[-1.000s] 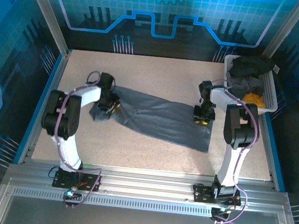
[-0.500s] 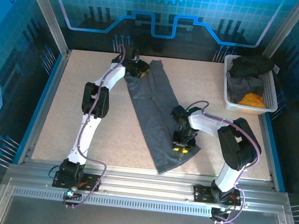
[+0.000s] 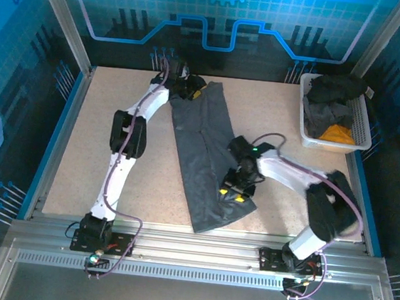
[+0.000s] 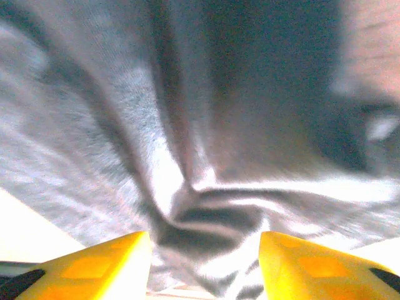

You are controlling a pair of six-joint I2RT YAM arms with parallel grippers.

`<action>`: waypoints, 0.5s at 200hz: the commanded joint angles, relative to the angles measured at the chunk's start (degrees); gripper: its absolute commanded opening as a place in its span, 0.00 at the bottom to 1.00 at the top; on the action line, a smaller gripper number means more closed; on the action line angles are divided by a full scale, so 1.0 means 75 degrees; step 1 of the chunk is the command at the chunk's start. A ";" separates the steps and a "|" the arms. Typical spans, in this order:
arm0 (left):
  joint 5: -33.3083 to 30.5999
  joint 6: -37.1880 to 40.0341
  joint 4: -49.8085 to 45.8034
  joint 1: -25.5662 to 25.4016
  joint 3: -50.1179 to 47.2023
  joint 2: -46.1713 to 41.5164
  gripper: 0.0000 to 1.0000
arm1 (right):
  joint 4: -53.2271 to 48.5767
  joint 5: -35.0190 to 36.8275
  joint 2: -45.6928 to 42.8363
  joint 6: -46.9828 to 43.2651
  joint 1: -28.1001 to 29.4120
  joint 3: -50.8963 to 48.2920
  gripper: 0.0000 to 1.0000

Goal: Fold and stack the t-shirts

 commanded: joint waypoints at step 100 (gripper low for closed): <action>-0.0992 -0.1306 0.0601 -0.1481 -0.9432 -0.6368 0.36 | -0.0492 0.0355 0.0360 -0.4460 -0.1055 0.0196 0.46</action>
